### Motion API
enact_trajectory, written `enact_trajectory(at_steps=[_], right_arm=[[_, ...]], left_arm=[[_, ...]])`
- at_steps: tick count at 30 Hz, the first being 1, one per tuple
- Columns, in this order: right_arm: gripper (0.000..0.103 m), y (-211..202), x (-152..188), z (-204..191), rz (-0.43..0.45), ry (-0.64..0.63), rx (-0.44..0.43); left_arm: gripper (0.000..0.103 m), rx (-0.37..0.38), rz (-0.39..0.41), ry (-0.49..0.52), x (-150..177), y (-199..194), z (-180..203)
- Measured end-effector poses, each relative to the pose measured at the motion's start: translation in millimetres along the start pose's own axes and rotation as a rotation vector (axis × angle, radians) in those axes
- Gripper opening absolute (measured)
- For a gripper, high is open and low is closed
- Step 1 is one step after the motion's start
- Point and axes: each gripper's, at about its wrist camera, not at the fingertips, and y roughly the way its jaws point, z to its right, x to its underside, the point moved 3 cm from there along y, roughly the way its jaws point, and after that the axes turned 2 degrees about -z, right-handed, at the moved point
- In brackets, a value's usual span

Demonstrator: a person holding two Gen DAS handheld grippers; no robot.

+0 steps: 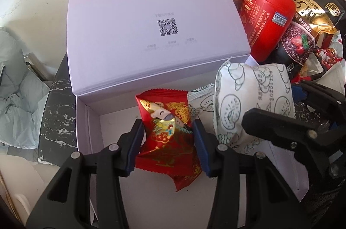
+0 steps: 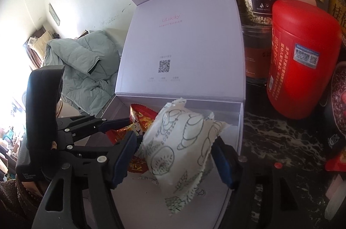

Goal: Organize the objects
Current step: 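Lower the red candy packet with the left tool while the right tool lowers the pastry packet into the box, then open both tools to release the packets inside the lavender box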

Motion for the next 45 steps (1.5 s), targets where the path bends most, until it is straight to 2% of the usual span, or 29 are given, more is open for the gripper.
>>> enact_trajectory(at_steps=[11, 14, 18, 24, 26, 32, 43, 45], right_arm=[[0.078, -13.2, -3.1, -3.1, 0.016, 0.000, 0.029], [0.080, -20.7, -4.4, -5.1, 0.035, 0.007, 0.039], [0.081, -32.3, -6.7, -12.5, 0.070, -0.002, 0.039], [0.081, -56.1, -10.3, -28.0, 0.132, -0.027, 0.036], [0.081, -63.9, -10.9, -30.4, 0.141, -0.031, 0.039], [0.081, -80.8, -10.5, -39.6, 0.159, -0.039, 0.067], [0.081, -115.5, 0.3, -58.6, 0.180, -0.056, 0.149], [0.081, -123.0, 2.4, -63.0, 0.188, -0.061, 0.161]], left_arm=[[0.046, -0.009, 0.031, 0.011, 4.8, -17.8, 5.3], [0.049, -0.007, 0.028, 0.002, -1.3, -18.4, 3.0], [0.049, -0.003, 0.040, -0.016, -0.2, -26.0, 1.1], [0.050, 0.033, 0.074, -0.004, -4.8, -40.2, 1.1], [0.051, 0.060, 0.085, -0.003, -17.9, -43.1, 1.5], [0.052, 0.091, 0.095, -0.010, -13.9, -58.7, 7.2], [0.052, 0.048, 0.166, -0.010, -5.7, -105.9, 12.1], [0.055, 0.041, 0.182, -0.010, -2.9, -115.9, 12.3]])
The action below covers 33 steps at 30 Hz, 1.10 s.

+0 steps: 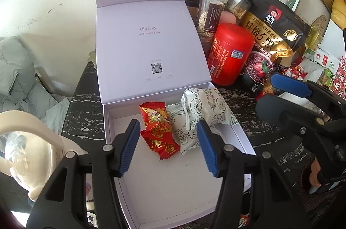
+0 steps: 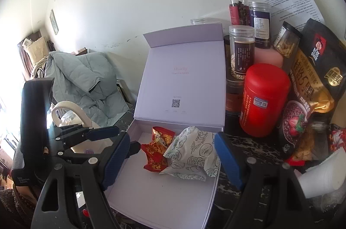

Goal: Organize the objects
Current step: 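Open both tools to release the packets inside the lavender box, then raise both open tools out of the box and back toward the table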

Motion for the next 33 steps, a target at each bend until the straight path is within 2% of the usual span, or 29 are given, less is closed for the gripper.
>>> enact_trajectory(at_steps=[5, 10, 16, 24, 28, 33], right_arm=[[0.087, -21.4, 2.4, -8.9, 0.015, -0.015, 0.053], [0.089, -45.0, 3.3, -18.9, 0.044, -0.037, 0.079], [0.097, -76.3, 5.9, -27.1, 0.116, -0.034, 0.123], [0.101, -99.4, 15.5, -32.1, 0.125, -0.032, 0.210], [0.101, -105.3, 25.6, -34.4, 0.113, -0.033, 0.239], [0.101, -108.5, 40.1, -37.8, 0.090, -0.028, 0.244]], left_arm=[[0.063, -0.042, 0.050, 0.009, 2.7, -26.6, 2.2], [0.076, -0.063, 0.096, 0.011, 6.0, -52.4, 4.9], [0.089, -0.112, 0.138, 0.011, 12.4, -77.4, 7.3], [0.095, -0.158, 0.164, 0.003, 21.8, -102.4, 8.6], [0.095, -0.217, 0.183, -0.001, 28.5, -112.6, 7.8], [0.096, -0.213, 0.185, 0.005, 39.8, -123.8, 9.0]])
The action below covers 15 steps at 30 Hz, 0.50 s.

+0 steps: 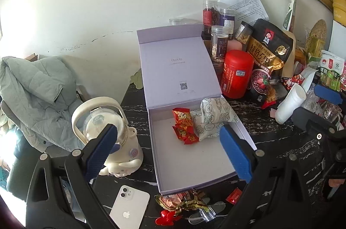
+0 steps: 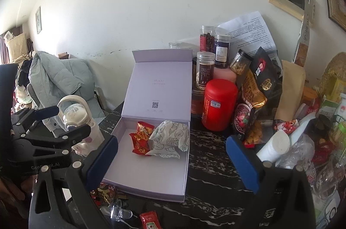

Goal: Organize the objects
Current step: 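Raise both open tools out of the box and back toward the table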

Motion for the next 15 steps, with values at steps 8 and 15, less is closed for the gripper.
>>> enact_trajectory(at_steps=[8, 15], right_arm=[[0.101, -10.6, 28.6, -11.5, -0.027, -0.001, -0.008], [0.101, -14.0, 62.3, -22.6, -0.076, -0.001, -0.013]], left_arm=[[0.096, 0.001, -0.023, 0.005, 26.1, -13.4, -0.3], [0.097, -0.003, -0.069, 0.002, 56.6, -14.9, -4.5]])
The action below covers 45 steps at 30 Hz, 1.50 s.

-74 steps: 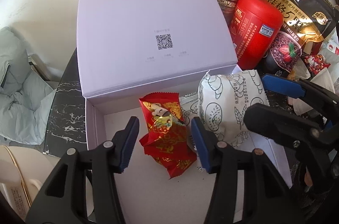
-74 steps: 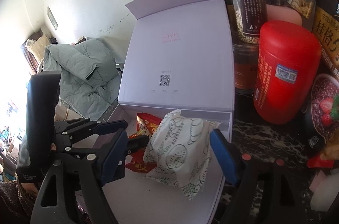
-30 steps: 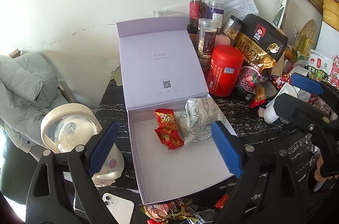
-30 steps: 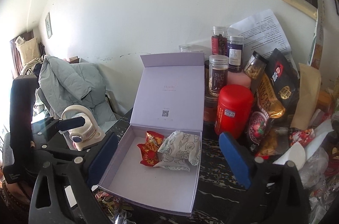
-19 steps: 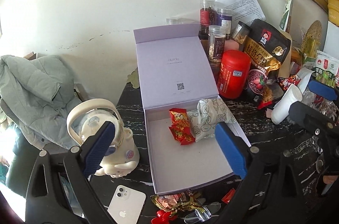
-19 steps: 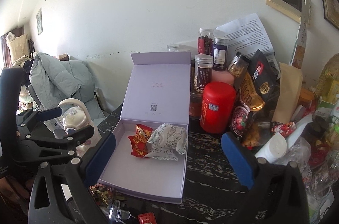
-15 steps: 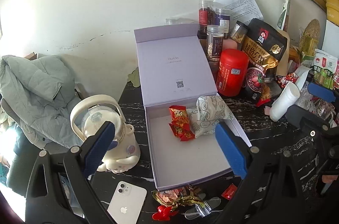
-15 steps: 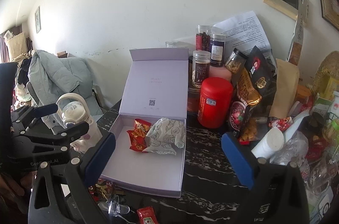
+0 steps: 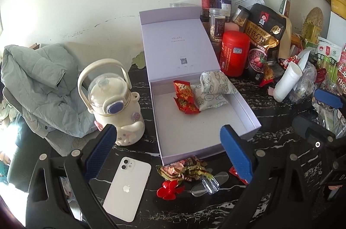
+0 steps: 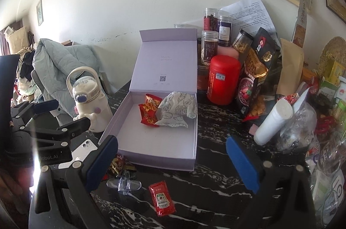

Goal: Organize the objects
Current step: 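Raise both open tools out of the box and back toward the table, then move the left tool to the red pinwheel while the right tool approaches the clear plastic airplane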

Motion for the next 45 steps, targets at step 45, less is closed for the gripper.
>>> enact_trajectory(at_steps=[45], right_arm=[[0.073, 76.5, 114.2, -63.6, -0.216, -0.026, -0.267]], left_arm=[[0.079, 0.134, -0.180, -0.109, 129.0, 58.1, -35.4]])
